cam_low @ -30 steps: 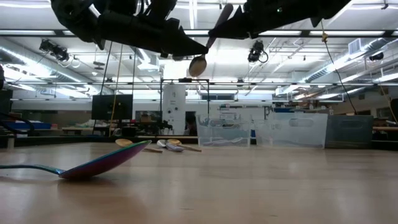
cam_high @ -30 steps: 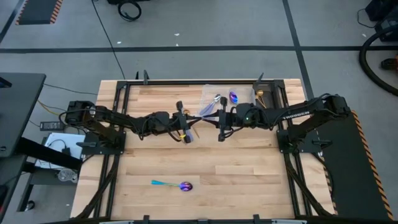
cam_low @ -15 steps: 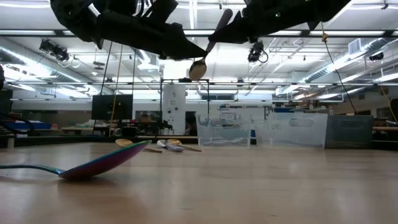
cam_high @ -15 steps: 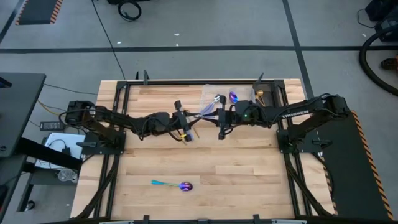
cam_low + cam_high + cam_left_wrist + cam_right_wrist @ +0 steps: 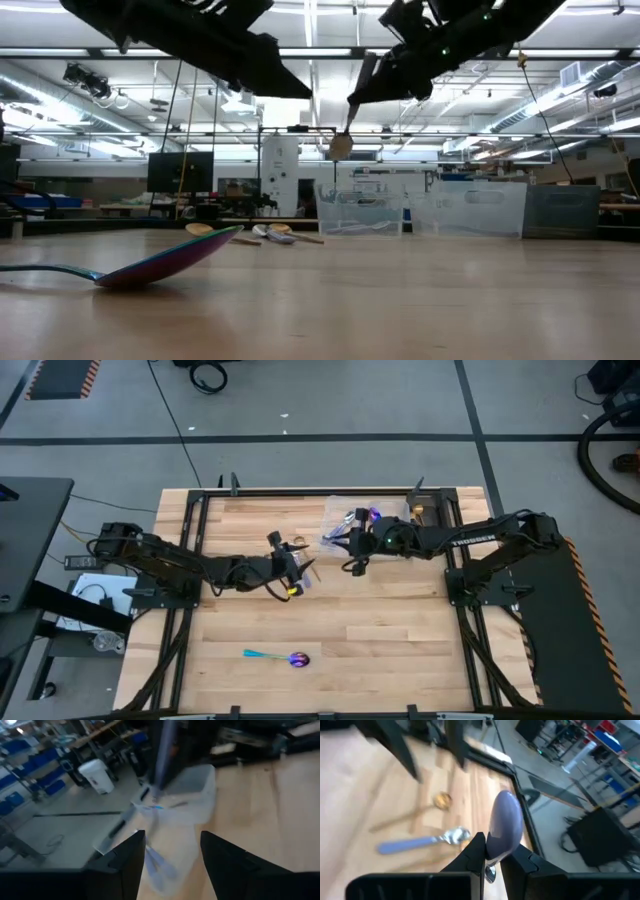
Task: Sort silverware by color (type)
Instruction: Put the left gray spoon into the left transparent bin
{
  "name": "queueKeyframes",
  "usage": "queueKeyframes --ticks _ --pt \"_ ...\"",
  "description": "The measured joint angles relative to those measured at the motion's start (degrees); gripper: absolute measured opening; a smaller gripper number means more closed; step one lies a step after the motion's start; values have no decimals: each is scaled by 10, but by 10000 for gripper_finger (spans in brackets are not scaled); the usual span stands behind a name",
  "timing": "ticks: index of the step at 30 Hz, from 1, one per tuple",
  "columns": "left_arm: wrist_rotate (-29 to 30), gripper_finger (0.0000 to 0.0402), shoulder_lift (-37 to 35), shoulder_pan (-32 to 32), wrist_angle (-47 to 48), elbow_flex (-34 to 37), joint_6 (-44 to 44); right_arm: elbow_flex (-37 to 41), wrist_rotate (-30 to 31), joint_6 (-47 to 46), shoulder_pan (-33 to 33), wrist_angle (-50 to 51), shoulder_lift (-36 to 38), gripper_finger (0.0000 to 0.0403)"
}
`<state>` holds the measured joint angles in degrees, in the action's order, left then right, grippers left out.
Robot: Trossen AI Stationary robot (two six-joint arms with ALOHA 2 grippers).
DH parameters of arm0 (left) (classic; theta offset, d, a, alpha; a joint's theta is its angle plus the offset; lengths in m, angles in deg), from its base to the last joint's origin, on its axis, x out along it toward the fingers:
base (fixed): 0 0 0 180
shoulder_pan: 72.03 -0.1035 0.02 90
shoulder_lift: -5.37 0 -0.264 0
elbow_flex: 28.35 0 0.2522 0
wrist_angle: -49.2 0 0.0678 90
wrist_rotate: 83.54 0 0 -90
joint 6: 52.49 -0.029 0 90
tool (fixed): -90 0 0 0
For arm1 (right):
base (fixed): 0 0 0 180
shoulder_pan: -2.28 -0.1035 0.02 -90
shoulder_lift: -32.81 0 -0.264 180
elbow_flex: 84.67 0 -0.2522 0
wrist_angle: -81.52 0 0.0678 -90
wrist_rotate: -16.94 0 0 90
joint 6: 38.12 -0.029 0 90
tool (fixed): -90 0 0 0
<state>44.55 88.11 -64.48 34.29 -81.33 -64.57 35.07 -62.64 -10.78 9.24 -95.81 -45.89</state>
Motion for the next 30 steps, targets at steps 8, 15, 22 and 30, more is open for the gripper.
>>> queueKeyframes --ticks 8,15,22,30 --pt "0 188 0 12 81 0 78 0 5 47 43 6 0 49" --pt "-2 188 0 17 102 0 147 0 5 78 79 17 0 50" --pt "-4 188 0 21 102 0 175 0 5 128 119 21 -21 50" --pt "-4 188 1 21 106 0 175 0 102 136 138 33 -86 50"
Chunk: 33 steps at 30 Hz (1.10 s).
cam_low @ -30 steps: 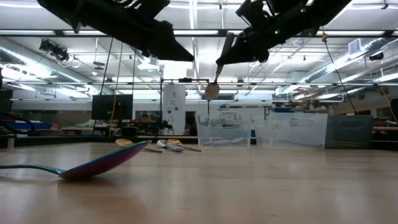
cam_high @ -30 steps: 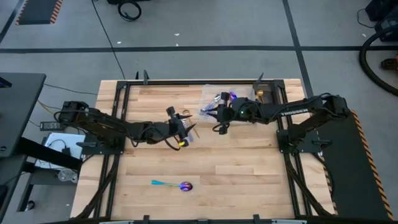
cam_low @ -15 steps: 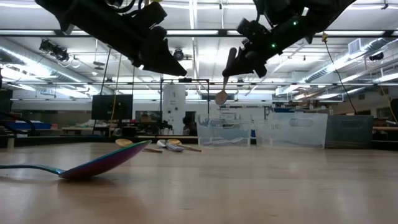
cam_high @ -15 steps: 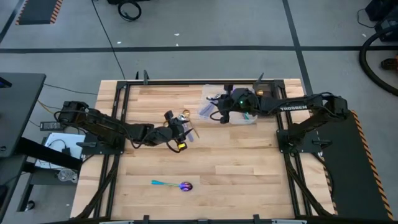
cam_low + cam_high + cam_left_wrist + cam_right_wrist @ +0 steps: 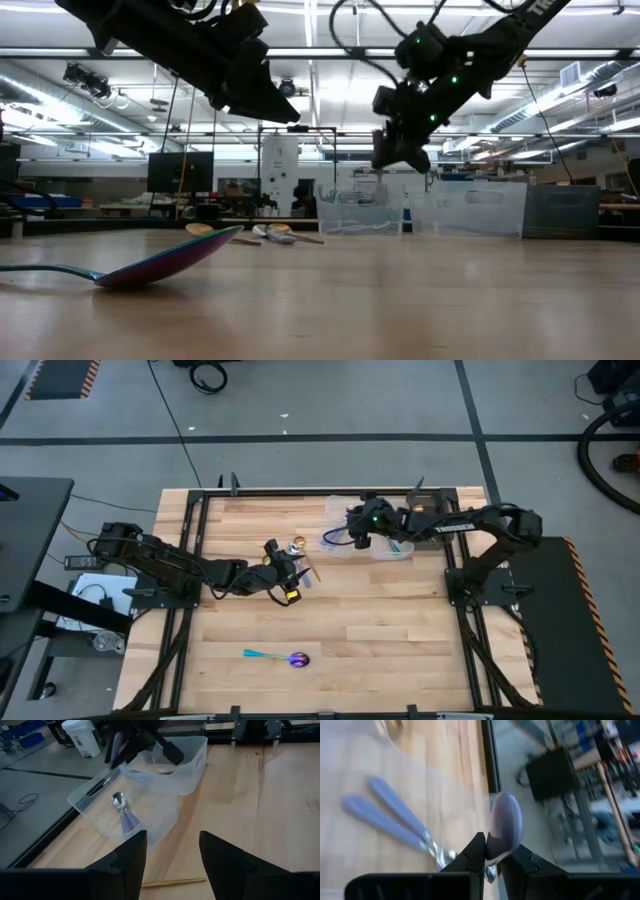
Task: Sort silverware by color (type)
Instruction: Put the left gray spoon into the left transparent bin
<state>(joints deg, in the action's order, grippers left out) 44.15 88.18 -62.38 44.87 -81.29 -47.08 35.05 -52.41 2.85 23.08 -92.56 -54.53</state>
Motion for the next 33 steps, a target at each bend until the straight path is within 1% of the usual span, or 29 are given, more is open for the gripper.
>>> queueKeyframes --ticks 3,8,11,14,19,24,28,33 --pt "0 188 0 0 0 0 0 0 38 0 0 4 -16 50" --pt "0 188 0 0 0 0 0 0 38 -7 0 33 -15 51" --pt "0 188 0 0 1 0 0 0 32 -8 0 32 -12 61" --pt "0 188 0 3 10 0 11 0 6 -13 0 47 -12 87" --pt "-9 188 0 3 29 1 46 0 -24 -39 0 72 -12 150" --pt "-40 188 0 0 63 1 73 0 -27 -66 0 77 -12 202" --pt "-68 188 0 -6 102 1 97 0 -24 -70 -4 81 -8 227" --pt "-110 188 0 -6 131 1 112 0 -23 -76 -19 79 12 240"
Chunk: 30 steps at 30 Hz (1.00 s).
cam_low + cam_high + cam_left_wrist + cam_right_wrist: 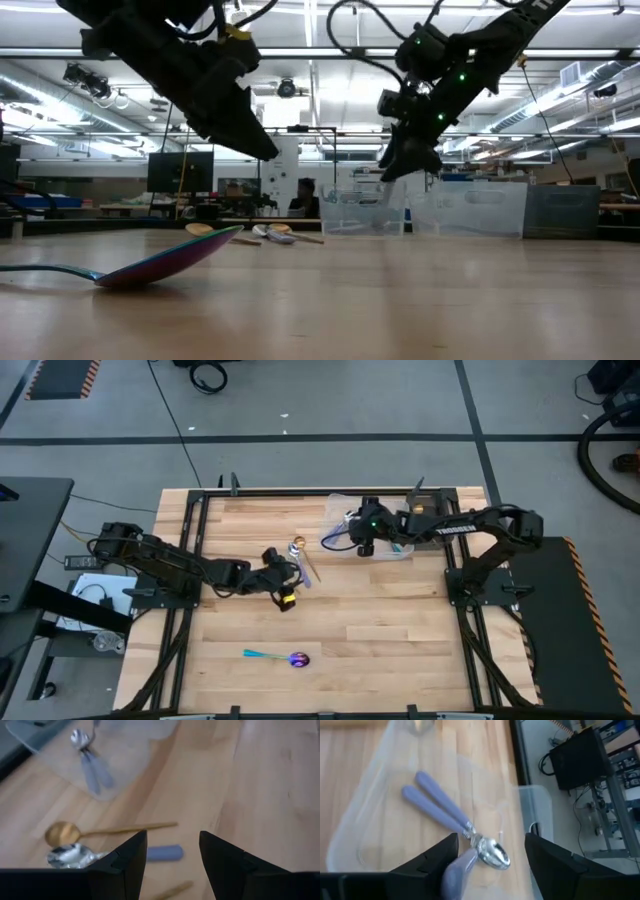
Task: Sort silverware by color (type)
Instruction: Put the left gray spoon into the left transparent bin, then put the left golden spoon into the black bin
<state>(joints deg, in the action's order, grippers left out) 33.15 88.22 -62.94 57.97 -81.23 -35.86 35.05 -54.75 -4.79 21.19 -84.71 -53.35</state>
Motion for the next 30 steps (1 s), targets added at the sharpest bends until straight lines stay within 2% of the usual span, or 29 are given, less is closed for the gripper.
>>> queueKeyframes --ticks 10,16,21,25,30 --pt "-1 188 0 -8 110 0 16 0 5 -109 -39 -45 29 236" --pt "-1 188 0 -22 153 0 20 0 72 -146 -82 -51 29 231" --pt "-50 187 0 -42 174 0 -29 0 91 -158 -116 -55 29 229" --pt "-67 187 0 -68 204 0 -83 0 95 -163 -141 -55 29 229" --pt "-73 187 0 -89 207 0 -213 0 110 -226 -168 -53 29 228"
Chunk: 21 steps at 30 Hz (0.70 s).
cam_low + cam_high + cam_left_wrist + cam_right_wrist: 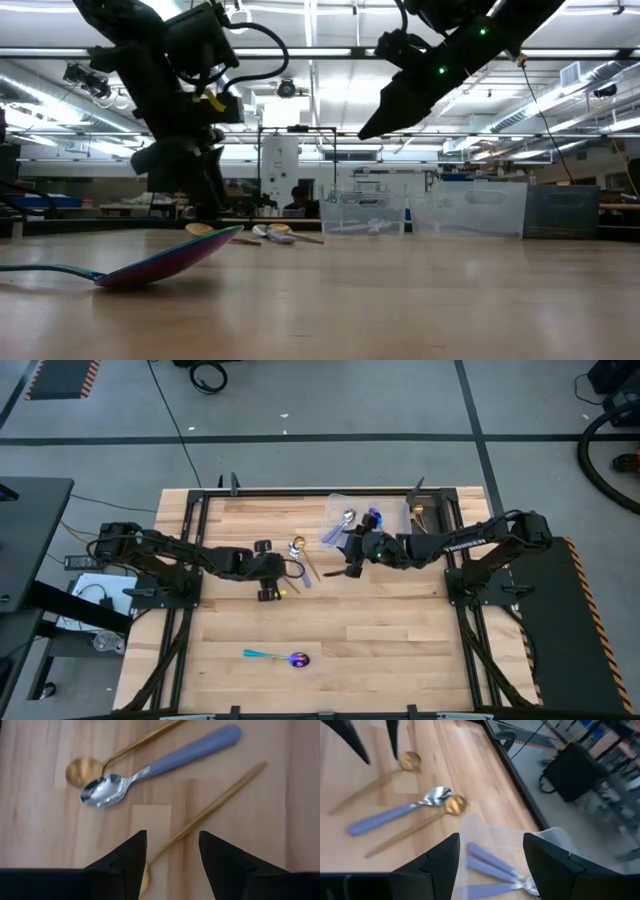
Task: Sort silverware by color (type)
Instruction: Put the left golden spoon into the black bin
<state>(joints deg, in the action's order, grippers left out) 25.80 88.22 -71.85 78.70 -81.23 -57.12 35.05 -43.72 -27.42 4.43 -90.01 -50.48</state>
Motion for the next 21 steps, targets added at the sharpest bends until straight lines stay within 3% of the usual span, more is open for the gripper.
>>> queueKeyframes --ticks 4,7,12,21 --pt "-2 187 0 -14 1 0 -101 0 -23 -39 -17 16 0 228" --pt "-44 187 0 -36 4 0 -139 0 -52 -60 -29 29 0 227" --pt "-144 187 0 -79 4 0 -153 0 -98 -88 -49 30 0 226" --pt "-208 187 20 -107 3 -1 -182 0 -100 -120 -78 28 0 223"
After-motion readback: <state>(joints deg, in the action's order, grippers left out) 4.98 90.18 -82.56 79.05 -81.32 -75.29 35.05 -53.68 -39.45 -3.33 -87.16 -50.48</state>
